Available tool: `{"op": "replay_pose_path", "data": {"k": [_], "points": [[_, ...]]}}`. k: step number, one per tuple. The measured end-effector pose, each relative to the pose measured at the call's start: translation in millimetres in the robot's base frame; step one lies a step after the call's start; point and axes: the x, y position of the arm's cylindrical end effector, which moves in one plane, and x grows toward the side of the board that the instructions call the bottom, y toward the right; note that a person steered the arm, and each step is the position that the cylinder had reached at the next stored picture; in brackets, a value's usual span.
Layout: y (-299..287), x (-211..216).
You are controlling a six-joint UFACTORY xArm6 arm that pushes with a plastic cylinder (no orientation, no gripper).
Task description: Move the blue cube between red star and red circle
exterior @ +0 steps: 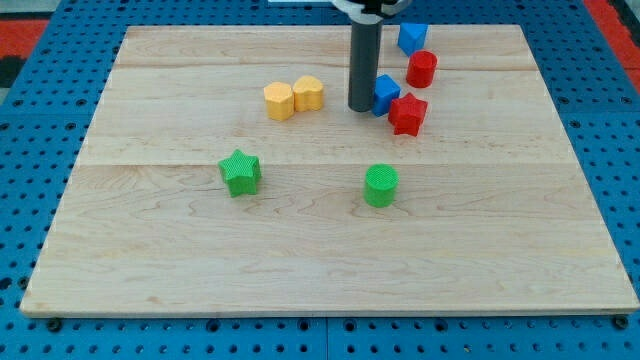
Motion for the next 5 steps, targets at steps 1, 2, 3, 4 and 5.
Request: {"op": "replay_pose_path", "data": {"k": [1, 2, 3, 4, 5], "points": [[-23, -3], [-20, -12], [-9, -12], [7, -21], [16, -24]]}}
